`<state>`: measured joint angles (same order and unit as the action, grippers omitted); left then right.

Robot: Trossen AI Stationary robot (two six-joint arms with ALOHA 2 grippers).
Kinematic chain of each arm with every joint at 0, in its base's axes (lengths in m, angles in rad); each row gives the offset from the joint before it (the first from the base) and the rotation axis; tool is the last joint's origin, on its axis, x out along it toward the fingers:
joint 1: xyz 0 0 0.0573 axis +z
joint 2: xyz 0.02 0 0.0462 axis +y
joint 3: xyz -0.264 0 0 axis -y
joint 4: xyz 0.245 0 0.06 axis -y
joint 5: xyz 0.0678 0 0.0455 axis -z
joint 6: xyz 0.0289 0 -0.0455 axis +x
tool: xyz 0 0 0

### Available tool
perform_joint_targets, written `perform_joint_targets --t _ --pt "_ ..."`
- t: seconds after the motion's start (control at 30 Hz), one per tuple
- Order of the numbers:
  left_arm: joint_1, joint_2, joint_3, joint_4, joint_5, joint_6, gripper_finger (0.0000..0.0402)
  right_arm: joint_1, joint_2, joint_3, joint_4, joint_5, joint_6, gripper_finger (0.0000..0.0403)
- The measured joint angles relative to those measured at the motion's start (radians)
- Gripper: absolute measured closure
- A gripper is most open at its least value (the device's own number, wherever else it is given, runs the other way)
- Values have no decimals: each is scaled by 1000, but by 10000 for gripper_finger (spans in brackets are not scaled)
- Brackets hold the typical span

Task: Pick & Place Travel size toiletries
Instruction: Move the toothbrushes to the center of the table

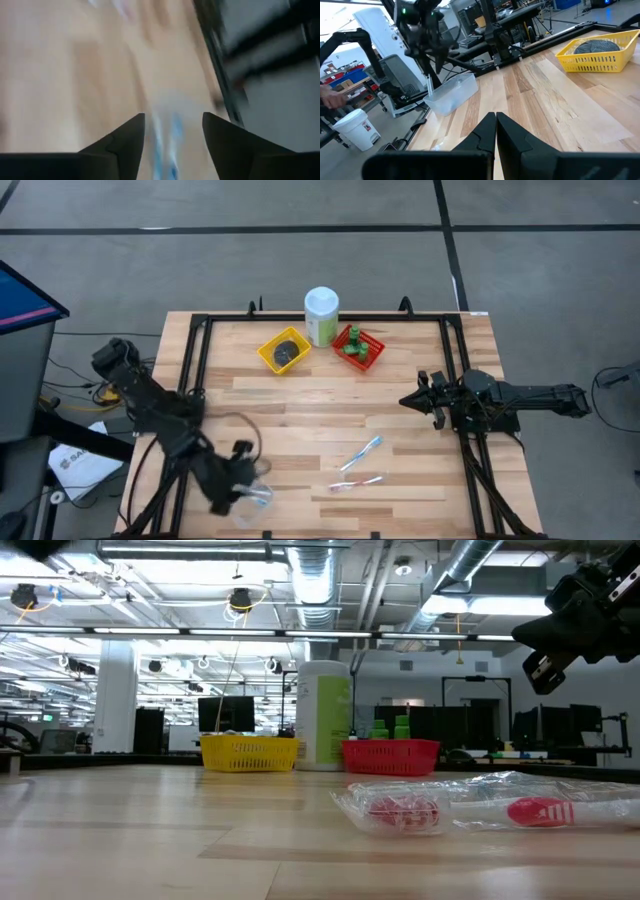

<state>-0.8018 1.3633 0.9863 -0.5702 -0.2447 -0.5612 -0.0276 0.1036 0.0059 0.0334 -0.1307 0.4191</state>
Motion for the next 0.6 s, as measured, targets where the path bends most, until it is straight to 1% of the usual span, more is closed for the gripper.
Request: perform_joint_targets --t 0.1,0.2,0.27,0.37,0.5,0.6 --pt "96 -22 0 112 -102 -2 198 0 0 0 0 0 0 396" --pt "188 -12 1 245 -151 101 200 0 0 0 0 0 0 396" --pt "251 10 1 357 -152 176 204 0 0 0 0 0 0 396" --pt "331 50 1 492 -151 194 205 0 0 0 0 0 0 396" --pt "396 102 1 579 -140 196 207 0 0 0 0 0 0 396" --pt "413 163 1 636 -128 198 209 0 0 0 0 0 0 396"
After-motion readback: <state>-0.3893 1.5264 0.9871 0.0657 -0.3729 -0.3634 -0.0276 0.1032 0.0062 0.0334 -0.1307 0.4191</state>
